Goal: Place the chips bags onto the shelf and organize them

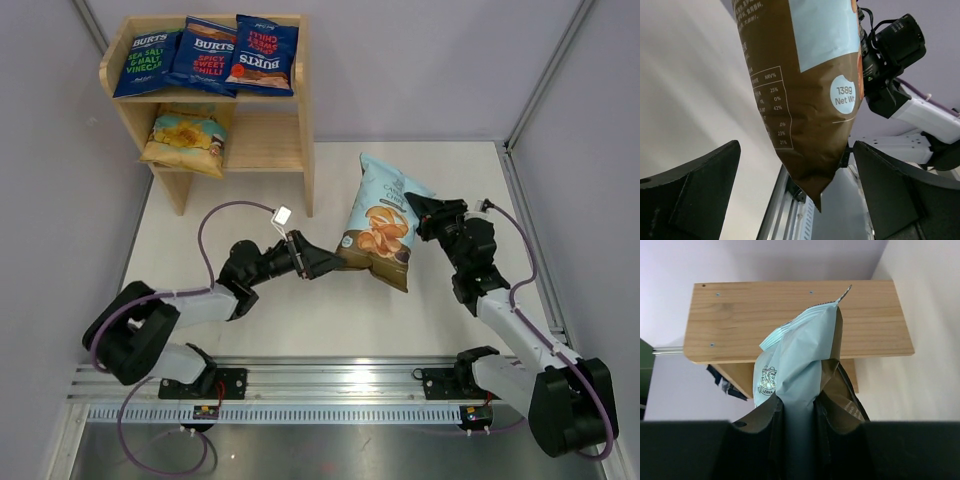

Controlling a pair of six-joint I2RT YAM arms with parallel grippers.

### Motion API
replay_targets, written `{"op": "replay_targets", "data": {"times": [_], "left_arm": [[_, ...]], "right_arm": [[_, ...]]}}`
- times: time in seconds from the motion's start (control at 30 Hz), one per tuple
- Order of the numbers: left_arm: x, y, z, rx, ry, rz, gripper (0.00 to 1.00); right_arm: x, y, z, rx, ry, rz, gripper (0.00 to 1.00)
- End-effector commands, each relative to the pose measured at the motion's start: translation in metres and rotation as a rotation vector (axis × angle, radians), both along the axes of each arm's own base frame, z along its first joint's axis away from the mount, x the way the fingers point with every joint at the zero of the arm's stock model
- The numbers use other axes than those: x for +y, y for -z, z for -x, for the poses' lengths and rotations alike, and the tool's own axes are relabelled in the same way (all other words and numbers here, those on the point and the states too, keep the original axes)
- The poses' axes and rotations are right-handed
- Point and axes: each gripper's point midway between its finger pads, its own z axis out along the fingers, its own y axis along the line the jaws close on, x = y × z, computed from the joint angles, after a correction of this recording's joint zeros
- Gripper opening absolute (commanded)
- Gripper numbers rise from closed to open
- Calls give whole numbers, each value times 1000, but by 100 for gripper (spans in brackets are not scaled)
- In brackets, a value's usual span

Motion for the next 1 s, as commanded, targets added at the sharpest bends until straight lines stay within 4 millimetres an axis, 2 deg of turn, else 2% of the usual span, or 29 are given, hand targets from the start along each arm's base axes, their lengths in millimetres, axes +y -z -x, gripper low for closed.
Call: {"op": "replay_targets", "data": {"times": [0.0, 0.03, 0.17, 0.23, 0.27, 0.37, 0.4, 0.43, 0.53, 0.63, 0.67, 0.73, 0.87, 0.9, 0.97], "left_arm": [[-13, -62, 6, -151, 62, 206, 99], [-20, -58, 4, -136, 75, 208, 99], [-31, -72, 6, -161, 111, 287, 99], [-36, -79, 10, -165, 134, 318, 99], [-38, -89, 9, -191, 142, 346, 99], [-44, -92, 6, -175, 149, 361, 99], [-46, -98, 5, -187, 153, 373, 98], [-48, -100, 6, -190, 161, 375, 93], [-51, -99, 5, -177, 169, 370, 52], [-50, -95, 6, -172, 175, 359, 46], [-51, -93, 8, -172, 187, 353, 39], [-52, -90, 11, -174, 206, 342, 34], [-47, -87, 22, -207, 270, 329, 27], [-43, -89, 23, -211, 284, 337, 26], [-38, -94, 32, -251, 334, 349, 25]], "right_arm": [[-8, -38, 6, -84, 48, -89, 1], [-7, -40, 8, -88, 39, -95, 1], [-1, -47, 13, -102, 19, -110, 0], [3, -44, 15, -96, 12, -109, 0], [8, -46, 19, -101, -5, -112, 0], [7, -47, 20, -107, 25, -115, 0], [8, -46, 22, -109, 32, -114, 0], [8, -47, 22, -110, 35, -113, 0], [5, -49, 26, -117, 50, -107, 0], [1, -44, 27, -108, 67, -100, 0], [0, -45, 28, -112, 72, -99, 4], [0, -44, 30, -109, 66, -92, 14], [5, -50, 36, -149, 29, -15, 51], [7, -48, 37, -145, 13, 65, 65], [5, -49, 41, -145, 2, 141, 74]]}}
